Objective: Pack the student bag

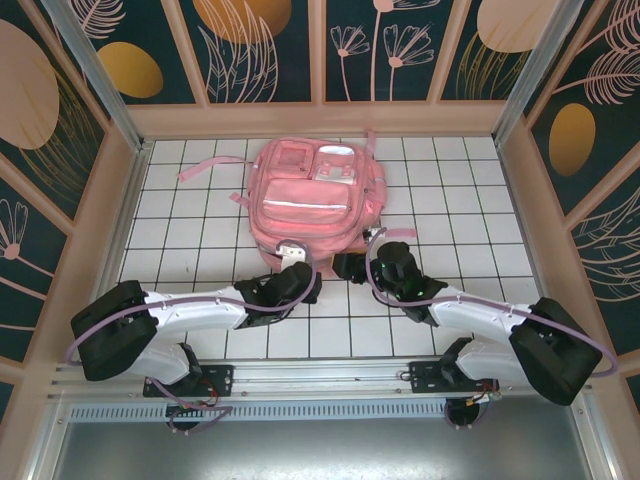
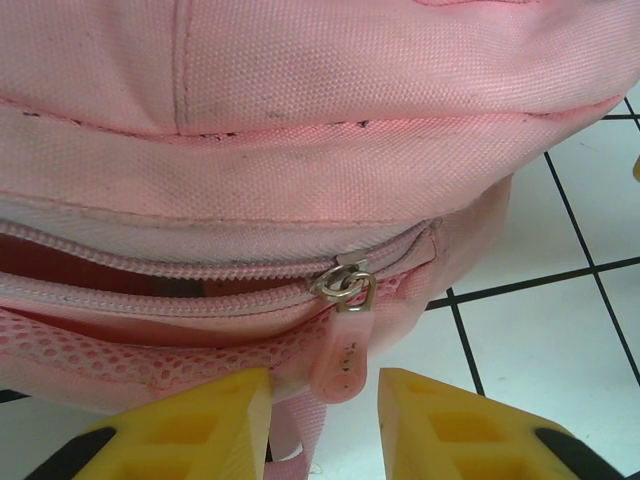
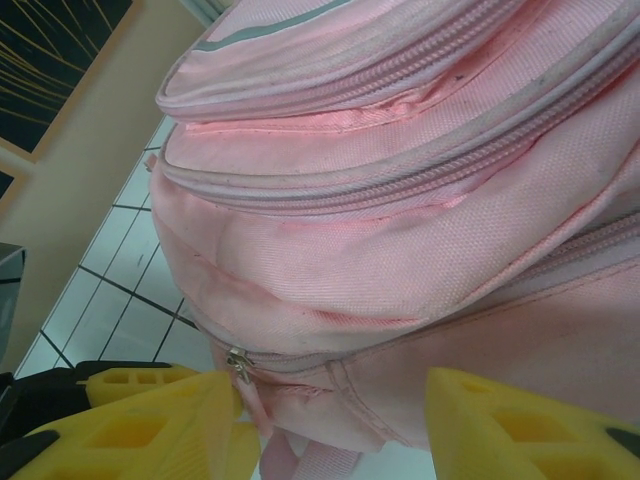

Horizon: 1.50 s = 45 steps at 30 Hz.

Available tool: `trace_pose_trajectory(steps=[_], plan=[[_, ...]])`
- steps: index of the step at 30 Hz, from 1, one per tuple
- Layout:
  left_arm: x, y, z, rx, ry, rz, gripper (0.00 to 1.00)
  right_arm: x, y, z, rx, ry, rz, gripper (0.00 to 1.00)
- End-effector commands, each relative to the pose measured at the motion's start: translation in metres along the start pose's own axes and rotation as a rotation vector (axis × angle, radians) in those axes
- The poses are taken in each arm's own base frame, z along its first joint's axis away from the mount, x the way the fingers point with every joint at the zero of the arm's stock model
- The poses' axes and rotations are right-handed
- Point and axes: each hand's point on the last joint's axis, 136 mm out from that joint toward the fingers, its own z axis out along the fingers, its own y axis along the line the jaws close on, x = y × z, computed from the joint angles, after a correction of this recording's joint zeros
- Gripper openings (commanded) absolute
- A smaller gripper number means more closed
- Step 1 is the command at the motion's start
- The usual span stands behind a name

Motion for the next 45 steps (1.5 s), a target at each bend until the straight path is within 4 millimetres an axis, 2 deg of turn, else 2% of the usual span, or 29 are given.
trace_pose_trajectory(steps=[1,5,9,11,12,20,22,25,26,27,33,37,40,42,45], plan=[[-0.009,-0.004,0.005,-0.029,-0.032,0.022,0.35,-0.004,-0.005,0.003,0.011,-0.026,0.036,0.55],[-0.005,0.004,0.016,-0.098,-0.022,0.046,0.32,-0.008,-0.006,0.008,0.02,-0.028,0.057,0.56],[-0.004,0.012,0.02,-0.145,-0.03,0.055,0.22,-0.008,-0.005,0.018,0.02,-0.008,0.074,0.58],[-0.008,0.012,0.019,-0.154,-0.045,0.051,0.11,-0.009,-0.007,0.024,0.03,-0.005,0.088,0.58],[-0.01,0.011,0.017,-0.15,-0.049,0.051,0.02,-0.01,-0.007,0.027,0.03,-0.004,0.095,0.58],[-0.013,0.004,0.008,-0.094,-0.049,0.036,0.0,-0.022,-0.016,0.052,0.044,-0.001,0.19,0.61],[-0.012,0.004,0.006,-0.086,-0.048,0.028,0.0,-0.025,-0.02,0.054,0.034,-0.005,0.22,0.52],[-0.014,0.006,0.001,-0.082,-0.053,0.016,0.0,-0.028,-0.03,0.056,0.049,-0.009,0.249,0.19],[-0.014,0.007,-0.001,-0.08,-0.053,0.01,0.0,-0.028,-0.034,0.056,0.06,-0.007,0.25,0.04],[-0.014,0.008,-0.003,-0.078,-0.055,0.005,0.0,-0.03,-0.038,0.054,0.075,-0.009,0.25,0.0],[-0.008,0.024,-0.011,-0.106,-0.055,0.003,0.0,-0.044,-0.067,0.036,0.159,-0.067,0.245,0.0],[-0.008,0.041,-0.013,-0.144,-0.059,-0.007,0.0,-0.051,-0.071,0.025,0.166,-0.082,0.236,0.0],[-0.01,0.052,-0.015,-0.154,-0.066,-0.025,0.0,-0.061,-0.082,0.017,0.188,-0.11,0.235,0.0],[-0.014,0.047,-0.016,-0.128,-0.068,-0.023,0.0,-0.062,-0.081,0.016,0.18,-0.108,0.231,0.0],[-0.018,0.024,-0.014,-0.037,-0.055,-0.003,0.0,-0.059,-0.079,0.018,0.165,-0.095,0.239,0.0]])
